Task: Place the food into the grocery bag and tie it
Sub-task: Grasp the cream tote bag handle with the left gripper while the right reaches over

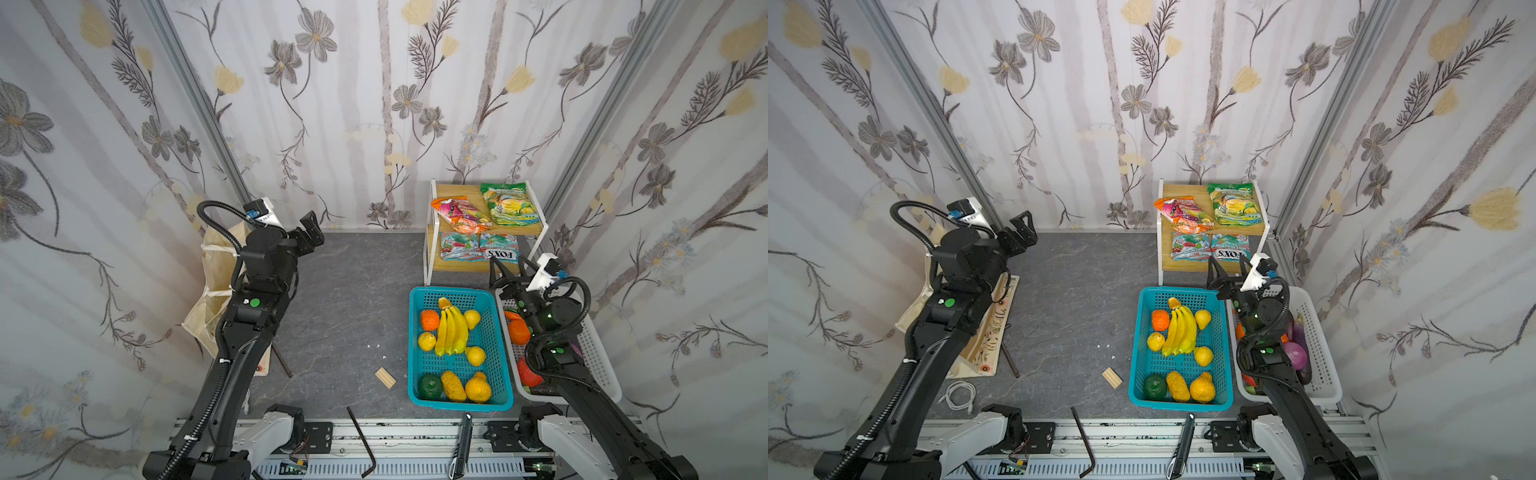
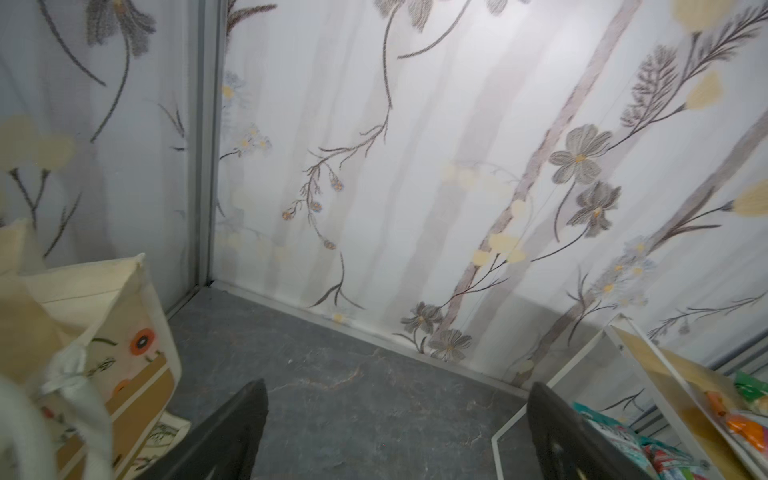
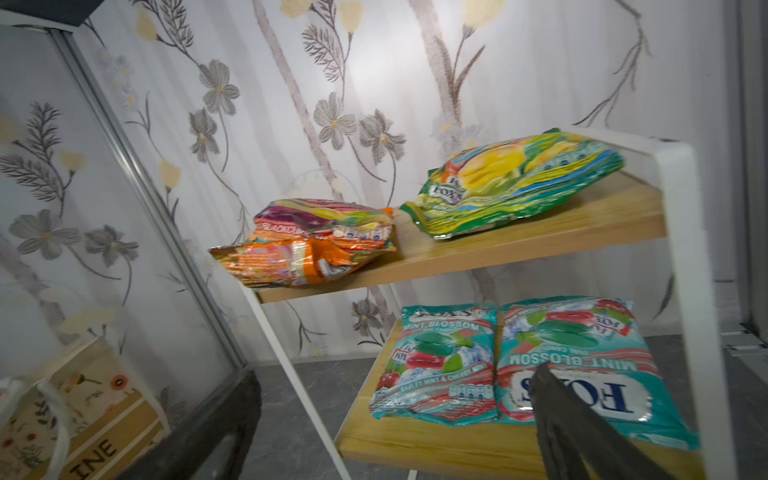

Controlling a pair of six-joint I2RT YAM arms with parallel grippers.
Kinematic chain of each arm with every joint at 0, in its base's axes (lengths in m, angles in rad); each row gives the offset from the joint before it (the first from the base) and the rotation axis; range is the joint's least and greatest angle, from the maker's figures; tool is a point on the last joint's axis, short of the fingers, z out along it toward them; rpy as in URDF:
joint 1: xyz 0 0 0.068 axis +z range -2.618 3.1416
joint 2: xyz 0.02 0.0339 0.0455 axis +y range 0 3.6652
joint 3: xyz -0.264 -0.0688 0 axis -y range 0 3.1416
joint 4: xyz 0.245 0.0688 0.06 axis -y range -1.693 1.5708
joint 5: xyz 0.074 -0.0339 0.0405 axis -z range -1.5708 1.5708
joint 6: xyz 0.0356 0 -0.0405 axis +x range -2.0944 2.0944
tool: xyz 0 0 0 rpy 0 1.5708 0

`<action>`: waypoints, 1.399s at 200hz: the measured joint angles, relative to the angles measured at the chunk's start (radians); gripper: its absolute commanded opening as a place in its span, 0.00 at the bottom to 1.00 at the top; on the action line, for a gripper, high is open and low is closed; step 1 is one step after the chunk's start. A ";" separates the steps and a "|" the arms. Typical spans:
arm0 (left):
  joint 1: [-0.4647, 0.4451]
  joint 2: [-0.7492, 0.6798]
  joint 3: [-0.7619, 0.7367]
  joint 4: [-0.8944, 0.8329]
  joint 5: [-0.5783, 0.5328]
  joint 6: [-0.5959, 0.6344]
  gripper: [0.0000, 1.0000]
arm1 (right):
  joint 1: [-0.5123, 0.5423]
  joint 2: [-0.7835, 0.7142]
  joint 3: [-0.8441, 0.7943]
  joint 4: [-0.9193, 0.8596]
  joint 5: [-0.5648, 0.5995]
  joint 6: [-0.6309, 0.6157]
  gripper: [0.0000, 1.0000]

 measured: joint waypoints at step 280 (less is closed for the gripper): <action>0.242 0.255 0.068 -0.342 -0.322 0.171 0.00 | 0.371 0.452 0.329 -0.048 -0.184 0.040 1.00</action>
